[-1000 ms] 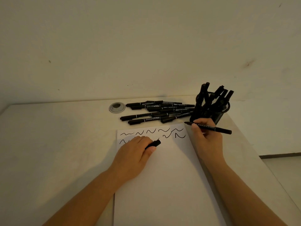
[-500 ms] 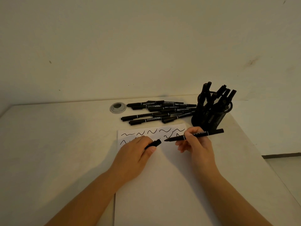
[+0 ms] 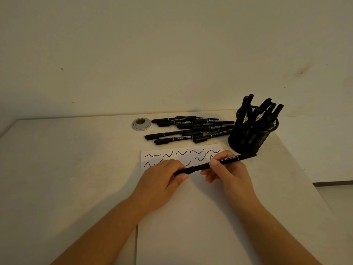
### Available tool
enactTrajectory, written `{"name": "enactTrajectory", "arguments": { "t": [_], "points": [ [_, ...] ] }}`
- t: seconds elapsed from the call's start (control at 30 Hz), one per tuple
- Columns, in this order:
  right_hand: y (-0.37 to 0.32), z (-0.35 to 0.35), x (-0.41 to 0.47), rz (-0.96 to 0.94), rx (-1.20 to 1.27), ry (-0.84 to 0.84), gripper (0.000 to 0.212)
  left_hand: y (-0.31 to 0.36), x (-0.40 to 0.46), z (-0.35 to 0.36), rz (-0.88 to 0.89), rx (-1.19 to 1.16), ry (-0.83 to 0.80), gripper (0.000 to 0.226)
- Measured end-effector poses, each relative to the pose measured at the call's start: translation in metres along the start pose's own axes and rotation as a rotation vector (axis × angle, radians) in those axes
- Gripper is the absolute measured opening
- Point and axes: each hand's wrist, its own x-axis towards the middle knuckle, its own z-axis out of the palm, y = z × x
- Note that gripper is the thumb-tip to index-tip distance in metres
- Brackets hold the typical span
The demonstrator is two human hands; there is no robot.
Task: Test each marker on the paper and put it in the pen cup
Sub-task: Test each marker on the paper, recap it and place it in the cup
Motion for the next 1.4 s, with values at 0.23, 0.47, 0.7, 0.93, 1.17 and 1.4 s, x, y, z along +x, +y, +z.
{"name": "enactTrajectory", "arguments": {
  "t": [0.23, 0.47, 0.7, 0.93, 1.17, 1.4],
  "points": [
    [-0.002, 0.003, -0.002, -0.030, -0.090, -0.067, 0.012, 0.001, 0.001, -0.002, 0.013, -0.012, -0.003, 0.029],
    [0.001, 0.005, -0.002, -0.060, -0.052, -0.134, 0.012, 0.004, 0.000, -0.004, 0.057, 0.036, 0.020, 0.027],
    [0.006, 0.002, -0.003, -0.083, -0.092, -0.230, 0.019, 0.001, -0.001, -0.004, 0.115, 0.018, -0.018, 0.047],
    [0.001, 0.002, -0.004, -0.139, -0.123, -0.262, 0.008, -0.004, 0.000, -0.003, 0.122, -0.074, -0.020, 0.044],
    [-0.012, -0.005, 0.006, -0.161, -0.115, 0.161, 0.027, 0.000, 0.004, -0.012, 0.012, -0.123, 0.126, 0.045],
    [-0.028, -0.013, 0.007, -0.833, -1.298, 0.074, 0.019, 0.016, 0.021, -0.026, 0.054, 0.120, 0.196, 0.031]
  ]
}}
